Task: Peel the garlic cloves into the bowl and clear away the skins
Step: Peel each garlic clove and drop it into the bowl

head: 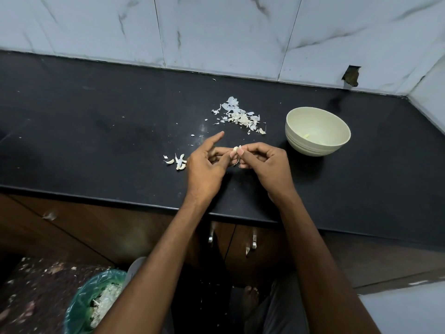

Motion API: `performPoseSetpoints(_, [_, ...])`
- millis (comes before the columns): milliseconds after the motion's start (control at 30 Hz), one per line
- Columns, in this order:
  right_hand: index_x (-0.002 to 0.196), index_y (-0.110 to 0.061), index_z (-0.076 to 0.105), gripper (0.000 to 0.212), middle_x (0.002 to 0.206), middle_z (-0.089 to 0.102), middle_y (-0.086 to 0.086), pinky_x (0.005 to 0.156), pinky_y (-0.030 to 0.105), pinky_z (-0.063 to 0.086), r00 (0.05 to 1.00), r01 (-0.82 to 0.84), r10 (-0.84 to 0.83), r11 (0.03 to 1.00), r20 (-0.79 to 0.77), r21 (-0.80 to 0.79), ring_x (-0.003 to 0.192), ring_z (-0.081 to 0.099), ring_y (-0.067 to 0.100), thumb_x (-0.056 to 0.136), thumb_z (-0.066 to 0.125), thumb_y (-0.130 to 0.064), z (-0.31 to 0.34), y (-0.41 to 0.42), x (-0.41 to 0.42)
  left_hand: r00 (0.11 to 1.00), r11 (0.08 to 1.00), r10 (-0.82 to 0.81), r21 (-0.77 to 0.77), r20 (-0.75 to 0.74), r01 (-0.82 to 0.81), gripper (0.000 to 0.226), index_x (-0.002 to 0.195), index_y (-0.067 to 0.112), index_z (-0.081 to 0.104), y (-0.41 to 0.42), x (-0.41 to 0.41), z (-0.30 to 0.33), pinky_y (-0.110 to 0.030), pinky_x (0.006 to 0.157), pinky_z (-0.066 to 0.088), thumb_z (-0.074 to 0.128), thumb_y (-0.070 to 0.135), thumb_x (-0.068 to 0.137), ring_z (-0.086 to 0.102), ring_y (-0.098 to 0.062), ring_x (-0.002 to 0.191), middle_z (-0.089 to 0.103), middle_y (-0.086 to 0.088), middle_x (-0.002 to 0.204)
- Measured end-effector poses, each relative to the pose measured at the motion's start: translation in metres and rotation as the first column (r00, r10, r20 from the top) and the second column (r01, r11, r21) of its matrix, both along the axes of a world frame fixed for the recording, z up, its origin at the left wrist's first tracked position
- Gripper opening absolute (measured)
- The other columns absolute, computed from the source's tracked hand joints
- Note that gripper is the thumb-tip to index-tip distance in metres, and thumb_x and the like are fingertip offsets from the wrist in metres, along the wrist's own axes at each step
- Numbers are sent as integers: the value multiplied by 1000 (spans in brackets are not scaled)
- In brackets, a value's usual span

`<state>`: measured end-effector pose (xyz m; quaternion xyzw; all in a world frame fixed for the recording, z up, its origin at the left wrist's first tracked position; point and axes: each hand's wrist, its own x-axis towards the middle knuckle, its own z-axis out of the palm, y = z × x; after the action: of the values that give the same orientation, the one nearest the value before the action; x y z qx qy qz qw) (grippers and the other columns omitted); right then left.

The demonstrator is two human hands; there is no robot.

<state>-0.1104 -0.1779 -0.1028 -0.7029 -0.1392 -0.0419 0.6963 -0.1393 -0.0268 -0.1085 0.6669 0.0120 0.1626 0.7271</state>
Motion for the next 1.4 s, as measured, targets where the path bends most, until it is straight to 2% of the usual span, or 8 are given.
performPoseSetpoints(367, [99, -4, 80, 11, 87, 80, 8, 73, 32, 59, 999, 26, -24, 998, 44, -53, 78, 72, 16, 95, 77, -14, -1, -1, 0, 1000, 995, 26, 100, 10, -27, 57, 143, 14, 58, 0, 1, -3, -49, 99, 58, 78, 5, 90, 77, -20, 96, 81, 0, 95])
performPoseSetpoints(533, [98, -11, 82, 10, 91, 79, 6, 71, 31, 60, 988, 106, -85, 982, 132, -158, 78, 75, 16, 95, 77, -19, -4, 0, 2, 1000, 999, -5, 43, -15, 5, 55, 144, 13, 57, 1, 4, -5, -51, 101, 57, 75, 8, 92, 76, -25, 99, 80, -4, 96])
performPoseSetpoints(667, [96, -10, 81, 6, 94, 75, 4, 73, 24, 59, 963, 170, -108, 954, 246, -246, 76, 74, 8, 95, 75, -13, -6, 3, 0, 1000, 999, 4, -45, -29, -5, 37, 127, 3, 65, 2, 2, -4, -51, 96, 59, 77, 6, 92, 78, -29, 91, 80, -11, 92])
performPoseSetpoints(800, [101, -8, 80, 9, 98, 73, 6, 75, 21, 59, 948, 182, -86, 936, 307, -302, 79, 74, 6, 96, 73, -6, -7, 4, 0, 999, 1000, -1, -22, -32, 1, 14, 105, 1, 76, 2, 1, -3, -44, 85, 64, 76, 4, 92, 78, -26, 85, 79, -13, 90])
performPoseSetpoints(967, [103, -6, 80, 12, 99, 75, 8, 79, 28, 61, 976, 93, -41, 967, 216, -239, 84, 76, 18, 93, 76, -5, -9, 3, 2, 998, 984, -39, -176, -52, 30, 7, 95, -2, 77, 5, 1, 1, -27, 75, 62, 74, -4, 89, 75, -24, 79, 77, -20, 89])
performPoseSetpoints(1100, [105, -5, 81, 18, 99, 76, 9, 80, 25, 60, 982, 42, -1, 977, 188, -211, 86, 77, 19, 88, 80, 0, -7, 4, 1, 996, 971, -61, -235, -62, 45, 7, 95, -5, 76, 8, 2, 1, -29, 78, 63, 75, -6, 88, 72, -25, 80, 75, -22, 87])
performPoseSetpoints(1233, [103, -10, 83, 15, 96, 78, 4, 80, 35, 62, 979, 73, -30, 976, 204, -207, 84, 77, 23, 88, 82, -8, -7, 0, 3, 991, 956, -118, -279, -71, 93, 6, 94, -5, 74, 9, 1, 2, -26, 78, 63, 70, -7, 90, 74, -23, 79, 75, -19, 84])
performPoseSetpoints(1400, [104, -11, 83, 14, 96, 78, 3, 82, 41, 62, 977, 92, -50, 976, 205, -199, 87, 76, 22, 90, 81, -11, -7, -1, 2, 980, 943, -170, -307, -107, 130, 6, 95, -6, 74, 11, 2, 3, -32, 87, 63, 69, -5, 93, 74, -27, 87, 77, -20, 88])
